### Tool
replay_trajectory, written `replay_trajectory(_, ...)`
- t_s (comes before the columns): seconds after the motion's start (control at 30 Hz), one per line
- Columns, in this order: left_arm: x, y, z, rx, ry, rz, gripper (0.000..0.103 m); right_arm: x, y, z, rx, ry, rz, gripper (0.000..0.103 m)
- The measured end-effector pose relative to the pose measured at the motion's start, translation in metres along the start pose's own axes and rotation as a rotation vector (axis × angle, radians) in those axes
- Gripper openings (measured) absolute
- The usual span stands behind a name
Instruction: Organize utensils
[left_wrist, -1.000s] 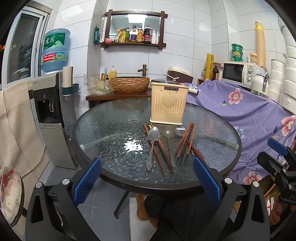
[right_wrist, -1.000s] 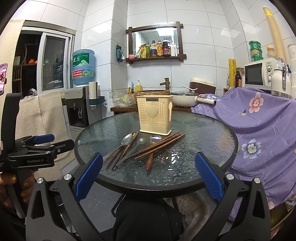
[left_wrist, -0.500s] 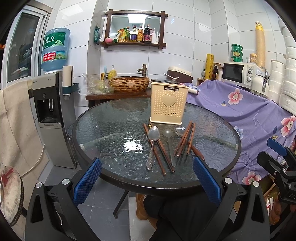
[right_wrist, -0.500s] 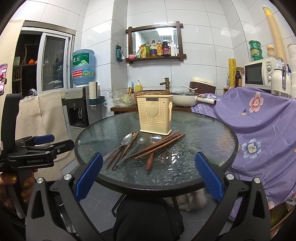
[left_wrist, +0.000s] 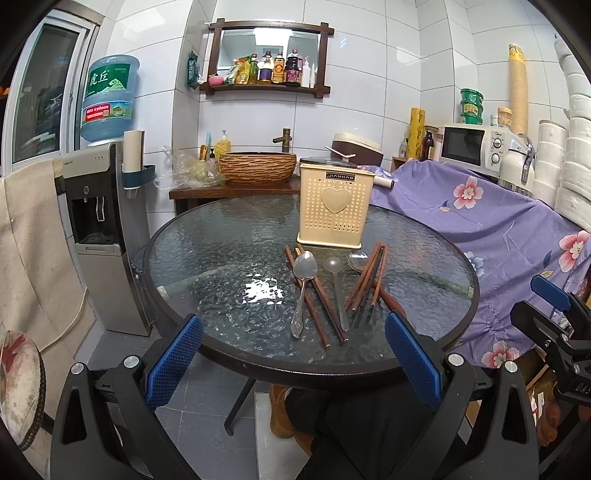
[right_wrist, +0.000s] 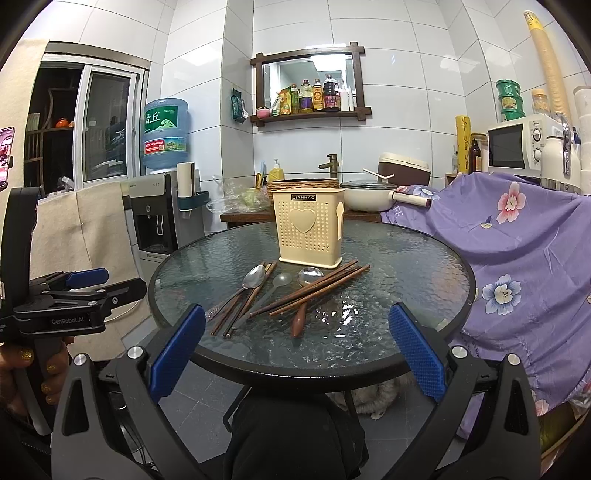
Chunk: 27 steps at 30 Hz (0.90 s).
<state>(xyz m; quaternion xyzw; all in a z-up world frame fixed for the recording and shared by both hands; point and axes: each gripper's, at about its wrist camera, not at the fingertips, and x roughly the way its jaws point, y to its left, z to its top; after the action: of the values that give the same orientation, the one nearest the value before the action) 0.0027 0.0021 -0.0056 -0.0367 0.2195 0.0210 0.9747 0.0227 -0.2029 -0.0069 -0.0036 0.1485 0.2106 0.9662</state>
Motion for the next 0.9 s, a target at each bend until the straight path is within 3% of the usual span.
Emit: replay_trajectory(0.9,-0.0017,-0.001,0.0015,0.001,-0.005,-0.005,0.097,0.0001,-0.0004,0.0005,0.002,0.001,0.002,0.098)
